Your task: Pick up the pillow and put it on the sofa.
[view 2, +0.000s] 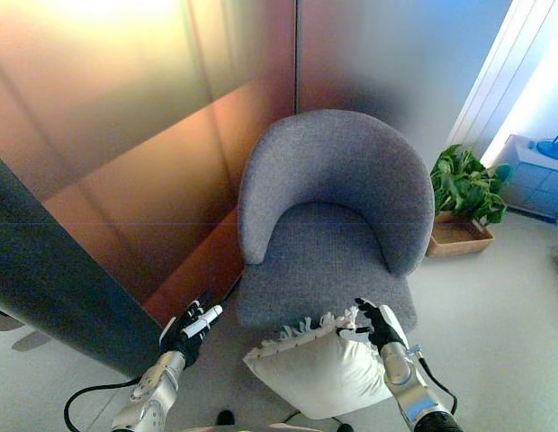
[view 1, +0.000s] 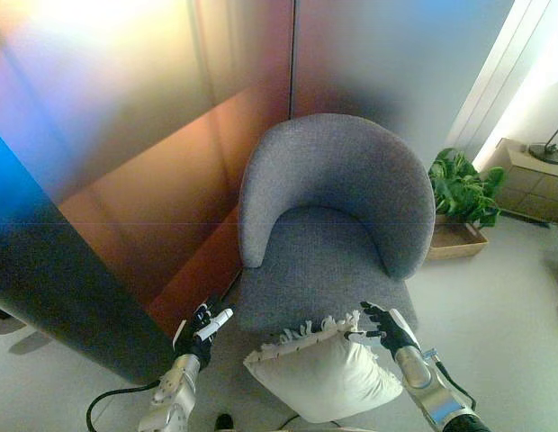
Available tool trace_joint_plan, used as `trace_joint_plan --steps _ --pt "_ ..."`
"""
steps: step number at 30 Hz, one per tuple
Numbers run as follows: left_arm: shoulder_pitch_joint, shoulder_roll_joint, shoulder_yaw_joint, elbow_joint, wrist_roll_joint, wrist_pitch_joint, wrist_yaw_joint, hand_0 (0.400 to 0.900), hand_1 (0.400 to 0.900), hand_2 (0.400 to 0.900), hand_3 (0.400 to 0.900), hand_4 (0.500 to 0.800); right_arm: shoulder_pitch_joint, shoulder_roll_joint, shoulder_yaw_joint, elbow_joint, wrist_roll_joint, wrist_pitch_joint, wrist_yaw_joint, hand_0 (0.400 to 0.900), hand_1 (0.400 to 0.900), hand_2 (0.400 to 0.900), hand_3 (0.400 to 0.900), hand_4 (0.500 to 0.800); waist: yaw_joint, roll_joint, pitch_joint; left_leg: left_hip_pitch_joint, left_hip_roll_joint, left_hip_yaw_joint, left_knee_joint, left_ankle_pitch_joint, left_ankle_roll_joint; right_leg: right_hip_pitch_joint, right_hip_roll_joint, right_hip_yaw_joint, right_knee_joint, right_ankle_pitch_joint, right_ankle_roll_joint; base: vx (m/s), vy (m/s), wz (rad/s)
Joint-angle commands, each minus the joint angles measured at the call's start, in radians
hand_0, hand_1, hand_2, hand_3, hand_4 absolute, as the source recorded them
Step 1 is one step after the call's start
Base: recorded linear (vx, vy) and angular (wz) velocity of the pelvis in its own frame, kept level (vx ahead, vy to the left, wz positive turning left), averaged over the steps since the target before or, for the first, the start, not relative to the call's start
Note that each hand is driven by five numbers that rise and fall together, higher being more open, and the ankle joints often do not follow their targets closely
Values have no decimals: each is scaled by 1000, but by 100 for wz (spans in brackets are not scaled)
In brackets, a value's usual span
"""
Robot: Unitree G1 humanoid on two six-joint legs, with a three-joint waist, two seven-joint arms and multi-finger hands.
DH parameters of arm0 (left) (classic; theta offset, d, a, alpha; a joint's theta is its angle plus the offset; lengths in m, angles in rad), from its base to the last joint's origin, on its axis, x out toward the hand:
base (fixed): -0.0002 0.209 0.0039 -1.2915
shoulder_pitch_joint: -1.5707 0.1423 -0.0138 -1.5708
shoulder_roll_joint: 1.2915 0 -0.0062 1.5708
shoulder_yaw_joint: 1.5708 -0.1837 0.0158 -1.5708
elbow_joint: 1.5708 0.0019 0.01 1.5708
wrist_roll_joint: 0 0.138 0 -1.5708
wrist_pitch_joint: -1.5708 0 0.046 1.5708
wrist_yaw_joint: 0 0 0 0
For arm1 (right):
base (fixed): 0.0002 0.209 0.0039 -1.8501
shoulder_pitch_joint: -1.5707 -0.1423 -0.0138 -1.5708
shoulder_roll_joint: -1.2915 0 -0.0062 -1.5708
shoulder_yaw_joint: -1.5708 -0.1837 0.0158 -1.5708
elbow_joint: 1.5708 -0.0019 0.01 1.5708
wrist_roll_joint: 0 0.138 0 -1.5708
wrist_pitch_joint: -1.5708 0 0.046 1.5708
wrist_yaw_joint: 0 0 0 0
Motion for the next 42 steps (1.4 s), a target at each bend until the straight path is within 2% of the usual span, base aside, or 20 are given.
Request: trace_joint_plan --steps 1,13,29,42 --pt "-87 30 5 -69 26 -78 -10 900 900 900 900 800 -71 -21 -5 -60 -28 -32 -25 900 900 900 900 800 1 -31 -6 29 6 -1 4 -37 18 -10 -89 -13 13 27 51 0 0 0" --pt "-84 29 13 -69 3 -95 -27 900 900 900 900 800 -74 -31 -3 -24 -43 -32 -25 900 900 900 900 800 5 -33 2 30 8 -3 4 -37 17 -10 -88 -14 15 26 51 0 0 0" --pt "-79 32 13 -58 21 -85 -23 900 900 900 900 800 -74 -42 -3 1 -80 -8 1 900 900 900 900 800 6 -35 4 34 8 -4 4 -38 18 -10 -88 -8 17 24 52 1 0 0" --pt "-80 36 -10 -33 27 -88 -39 900 900 900 900 800 -122 -46 29 182 -107 -4 10 900 900 900 900 800 28 -30 25 38 7 -20 15 -45 20 -12 -90 8 16 24 51 26 0 0"
